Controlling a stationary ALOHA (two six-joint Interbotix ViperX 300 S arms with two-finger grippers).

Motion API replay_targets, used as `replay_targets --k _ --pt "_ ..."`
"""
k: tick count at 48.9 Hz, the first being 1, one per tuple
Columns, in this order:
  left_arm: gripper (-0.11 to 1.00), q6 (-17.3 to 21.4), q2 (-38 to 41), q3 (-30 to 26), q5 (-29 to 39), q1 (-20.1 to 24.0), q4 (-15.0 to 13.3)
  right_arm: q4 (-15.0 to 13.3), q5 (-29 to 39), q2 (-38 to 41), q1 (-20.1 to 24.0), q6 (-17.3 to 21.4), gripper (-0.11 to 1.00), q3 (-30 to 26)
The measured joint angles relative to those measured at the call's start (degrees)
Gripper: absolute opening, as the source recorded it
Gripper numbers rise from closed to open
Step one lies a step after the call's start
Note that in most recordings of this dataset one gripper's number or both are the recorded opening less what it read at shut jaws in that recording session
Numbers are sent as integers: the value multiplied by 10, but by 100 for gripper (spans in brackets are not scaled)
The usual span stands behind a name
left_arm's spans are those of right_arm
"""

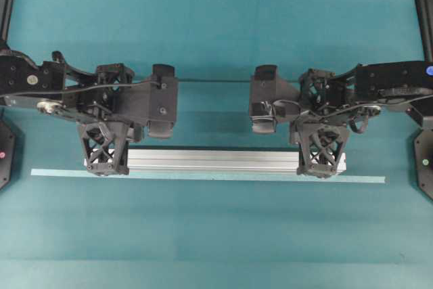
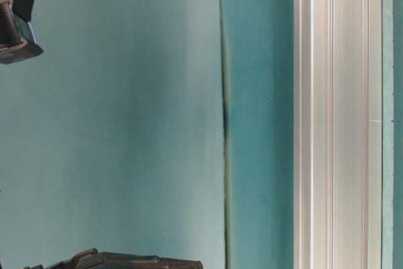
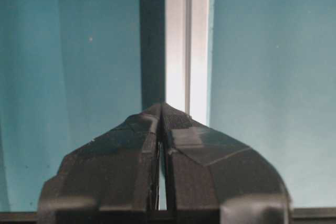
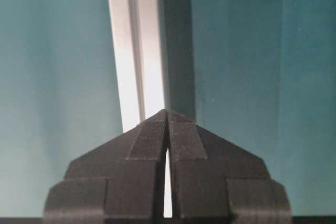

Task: Lift the metal rail with both hands.
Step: 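Open both grippers and lower them around the rail ends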

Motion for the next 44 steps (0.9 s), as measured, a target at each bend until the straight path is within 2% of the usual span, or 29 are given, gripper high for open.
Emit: replay_targets --k 6,12,16,19,23,26,30,44 --pt "10 0 0 0 -4 0 0 -1 -11 0 0 -4 2 2" --pt "36 0 0 3 -4 0 0 -1 -16 1 0 -6 12 3" --pt "62 0 0 9 -5 -1 0 -1 -24 1 1 -6 30 3" --pt "80 0 0 13 -8 -3 0 0 -27 1 2 -6 47 4" --pt "95 0 0 14 -18 -4 0 0 -30 3 2 -6 72 8" --pt "94 0 0 16 -28 -5 0 0 -33 4 4 -6 86 11" --pt "93 1 1 20 -37 -4 0 -3 -43 4 9 -8 96 18" --pt "95 1 18 54 -64 -5 0 -4 -81 8 13 -8 96 45"
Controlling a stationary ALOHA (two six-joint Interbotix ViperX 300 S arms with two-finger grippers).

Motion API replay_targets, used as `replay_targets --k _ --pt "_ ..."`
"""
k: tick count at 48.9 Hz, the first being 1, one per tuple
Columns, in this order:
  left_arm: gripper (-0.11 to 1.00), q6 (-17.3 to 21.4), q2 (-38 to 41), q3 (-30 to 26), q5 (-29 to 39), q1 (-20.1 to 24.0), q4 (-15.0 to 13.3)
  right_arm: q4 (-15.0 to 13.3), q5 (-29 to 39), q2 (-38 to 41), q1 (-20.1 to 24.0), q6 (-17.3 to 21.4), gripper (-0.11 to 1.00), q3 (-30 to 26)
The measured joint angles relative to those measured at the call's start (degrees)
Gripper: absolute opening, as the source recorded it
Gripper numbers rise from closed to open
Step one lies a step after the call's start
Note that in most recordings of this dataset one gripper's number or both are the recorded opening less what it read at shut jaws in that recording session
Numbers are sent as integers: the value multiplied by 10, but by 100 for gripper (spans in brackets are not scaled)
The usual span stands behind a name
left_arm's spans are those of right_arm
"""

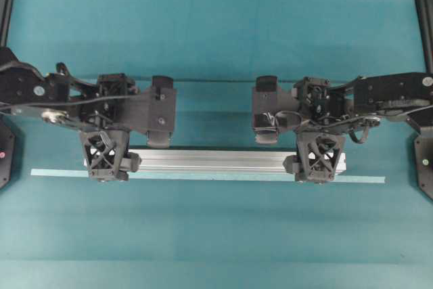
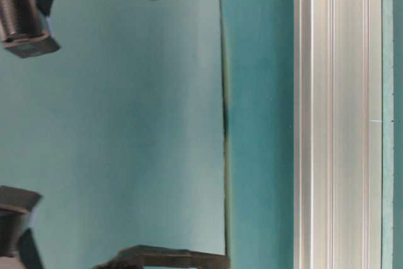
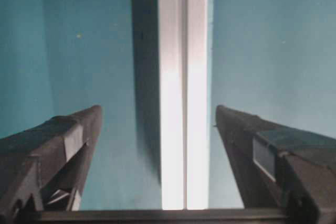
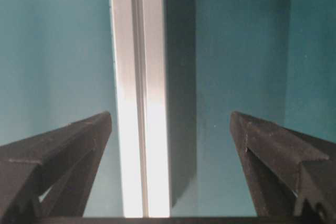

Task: Lift the metal rail with both hands.
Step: 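Open both grippers and lower them around the rail ends, then close both grippers on the silver rail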

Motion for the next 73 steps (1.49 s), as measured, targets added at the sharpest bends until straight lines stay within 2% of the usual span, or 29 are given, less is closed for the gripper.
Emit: replay_targets --k 10,51,60,73 --pt "95 -4 19 18 -51 -1 0 0 -12 17 3 0 96 8" --pt "95 -11 87 72 -174 -6 0 0 -116 79 9 1 96 57" --pt "95 -12 109 89 -228 -5 0 0 -142 99 10 1 96 59" --pt "95 -13 118 91 -236 -6 0 4 -155 113 11 1 96 60"
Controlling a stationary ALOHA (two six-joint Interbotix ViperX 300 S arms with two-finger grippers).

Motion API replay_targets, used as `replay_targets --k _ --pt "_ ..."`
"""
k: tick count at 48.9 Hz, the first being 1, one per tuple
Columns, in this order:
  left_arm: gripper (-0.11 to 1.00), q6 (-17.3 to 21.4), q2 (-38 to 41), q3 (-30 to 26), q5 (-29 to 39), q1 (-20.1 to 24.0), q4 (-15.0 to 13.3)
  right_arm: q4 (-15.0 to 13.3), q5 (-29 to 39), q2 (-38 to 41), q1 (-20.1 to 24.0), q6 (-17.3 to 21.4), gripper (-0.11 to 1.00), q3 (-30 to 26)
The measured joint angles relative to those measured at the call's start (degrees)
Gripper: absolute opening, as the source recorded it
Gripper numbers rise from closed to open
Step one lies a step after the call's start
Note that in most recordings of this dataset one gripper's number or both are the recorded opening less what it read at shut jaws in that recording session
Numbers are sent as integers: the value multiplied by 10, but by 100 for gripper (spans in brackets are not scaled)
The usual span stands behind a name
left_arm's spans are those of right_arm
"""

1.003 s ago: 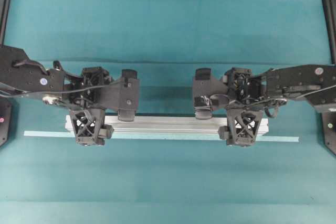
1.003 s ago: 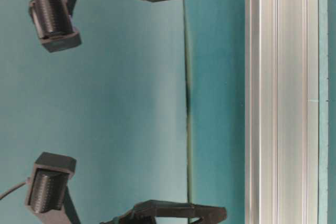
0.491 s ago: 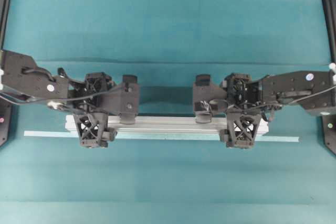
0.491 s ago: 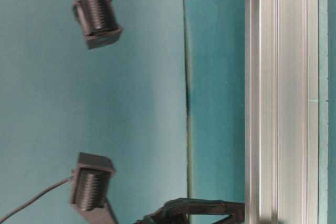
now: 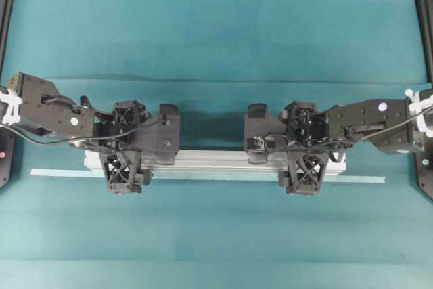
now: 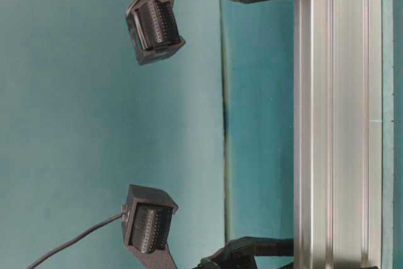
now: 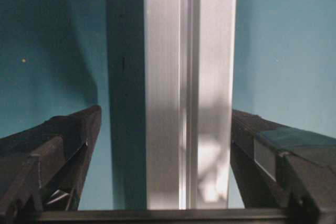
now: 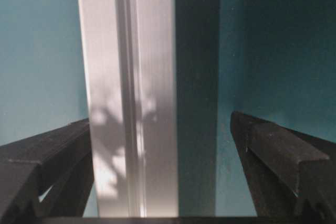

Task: Lift the metal rail with both hands.
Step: 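Close both grippers on the silver rail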

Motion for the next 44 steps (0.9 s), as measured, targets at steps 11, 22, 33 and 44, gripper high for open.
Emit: replay_targets --k 11,22,33,44 --pt "95 0 0 0 -2 0 0 -1 -4 2 2 0 96 1" --pt "93 0 0 1 -13 -2 0 0 -4 2 2 0 96 2" --pt "62 0 1 2 -17 -20 0 2 -2 2 3 23 62 1" --pt "36 0 0 1 -17 -22 2 2 0 2 9 40 39 0"
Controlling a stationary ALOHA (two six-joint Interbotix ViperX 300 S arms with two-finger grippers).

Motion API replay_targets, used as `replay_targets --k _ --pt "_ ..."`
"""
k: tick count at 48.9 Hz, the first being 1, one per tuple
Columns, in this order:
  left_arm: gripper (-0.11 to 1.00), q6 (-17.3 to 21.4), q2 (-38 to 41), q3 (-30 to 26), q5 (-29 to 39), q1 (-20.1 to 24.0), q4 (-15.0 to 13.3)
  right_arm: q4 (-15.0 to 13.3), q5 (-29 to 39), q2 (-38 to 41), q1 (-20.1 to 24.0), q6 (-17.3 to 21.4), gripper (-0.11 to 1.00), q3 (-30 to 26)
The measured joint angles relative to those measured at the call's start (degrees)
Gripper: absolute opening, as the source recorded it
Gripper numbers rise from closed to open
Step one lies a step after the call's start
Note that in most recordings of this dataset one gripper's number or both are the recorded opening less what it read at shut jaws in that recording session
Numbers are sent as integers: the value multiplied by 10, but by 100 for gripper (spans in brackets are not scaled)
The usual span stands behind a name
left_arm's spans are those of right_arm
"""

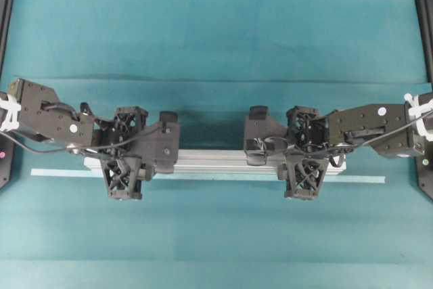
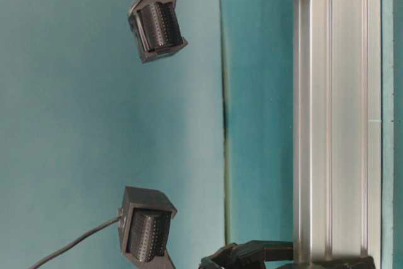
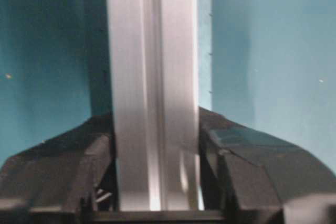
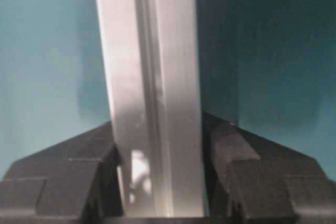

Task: Lift the metal rail with both hands.
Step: 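Close both grippers on the silver rail, then lift the rail upward with both grippers together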

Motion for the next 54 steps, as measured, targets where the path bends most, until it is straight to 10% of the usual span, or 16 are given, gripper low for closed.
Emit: replay_targets --k 38,54 --pt "36 -1 -2 0 8 0 0 0 18 -8 -1 2 39 -1" --pt "36 -1 -66 -36 117 0 -2 1 90 -65 -6 3 39 -20"
